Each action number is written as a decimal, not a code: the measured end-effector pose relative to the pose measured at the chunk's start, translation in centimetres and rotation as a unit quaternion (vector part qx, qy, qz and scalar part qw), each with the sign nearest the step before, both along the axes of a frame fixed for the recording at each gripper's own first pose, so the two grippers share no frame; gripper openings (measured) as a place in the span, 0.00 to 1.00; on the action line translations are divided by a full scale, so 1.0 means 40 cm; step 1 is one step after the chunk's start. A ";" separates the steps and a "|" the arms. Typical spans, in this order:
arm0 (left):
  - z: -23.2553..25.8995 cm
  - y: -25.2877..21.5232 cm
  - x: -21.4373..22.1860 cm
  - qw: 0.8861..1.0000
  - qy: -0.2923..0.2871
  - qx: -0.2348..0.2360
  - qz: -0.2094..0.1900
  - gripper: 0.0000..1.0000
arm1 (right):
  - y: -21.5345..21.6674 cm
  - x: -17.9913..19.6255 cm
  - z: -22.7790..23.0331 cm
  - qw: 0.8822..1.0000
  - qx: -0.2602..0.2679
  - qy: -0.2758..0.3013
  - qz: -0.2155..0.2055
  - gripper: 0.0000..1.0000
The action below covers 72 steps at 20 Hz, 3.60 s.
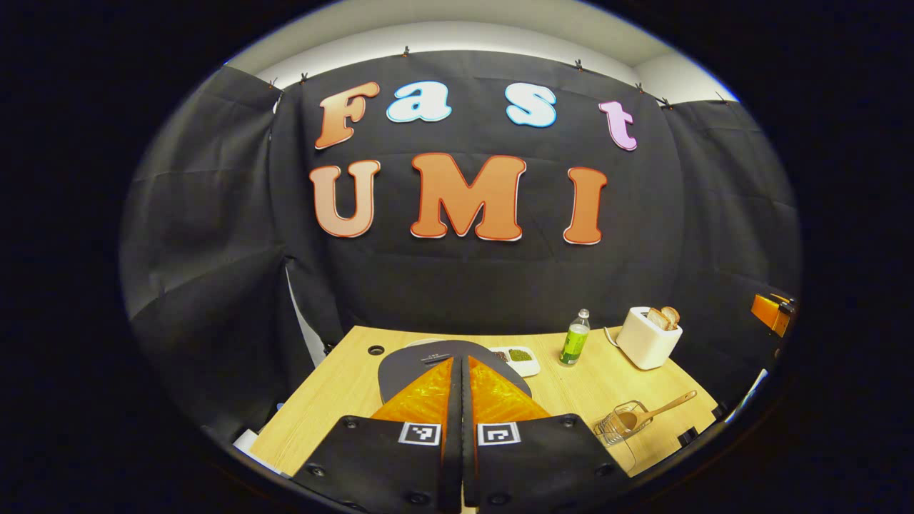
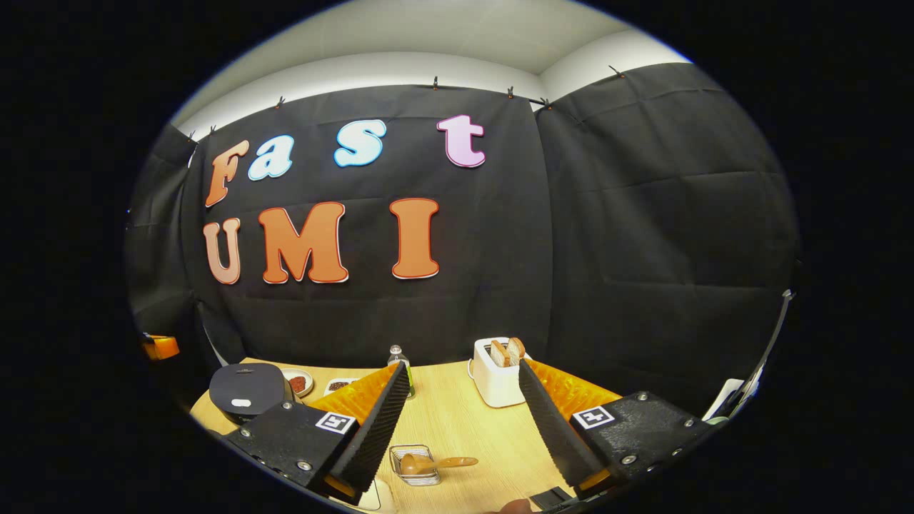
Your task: Close the left gripper, press the button to open the rice cooker; take a wooden spoon from the chopstick holder with the right hand, scoop a spoonful of rice and pour it into the rice cooker, then put the wooden spoon back into the chopstick holder.
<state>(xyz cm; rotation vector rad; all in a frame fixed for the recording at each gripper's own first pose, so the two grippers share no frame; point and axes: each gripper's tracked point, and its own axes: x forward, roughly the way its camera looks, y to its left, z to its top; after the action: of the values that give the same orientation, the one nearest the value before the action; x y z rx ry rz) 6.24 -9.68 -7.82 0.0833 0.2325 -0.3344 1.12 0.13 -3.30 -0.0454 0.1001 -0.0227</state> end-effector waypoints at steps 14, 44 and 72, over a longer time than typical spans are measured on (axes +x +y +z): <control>-0.293 -0.090 0.119 0.990 0.118 0.049 -0.056 0.05 | -0.085 0.001 -0.065 0.997 -0.009 0.033 -0.067 0.95; 0.083 -0.054 0.076 0.999 -0.046 0.025 0.001 0.05 | -0.108 -0.039 -0.057 0.998 0.060 0.004 -0.026 0.95; 0.329 0.232 -0.146 0.976 -0.170 -0.007 0.137 0.98 | 0.021 0.102 -0.587 0.971 0.188 0.135 0.058 0.95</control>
<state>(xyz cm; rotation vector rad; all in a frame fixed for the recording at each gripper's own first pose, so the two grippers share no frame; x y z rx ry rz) 0.40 -0.40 5.32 0.0909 -0.0981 -0.0432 5.20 0.98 -26.77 0.3255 0.3719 0.1206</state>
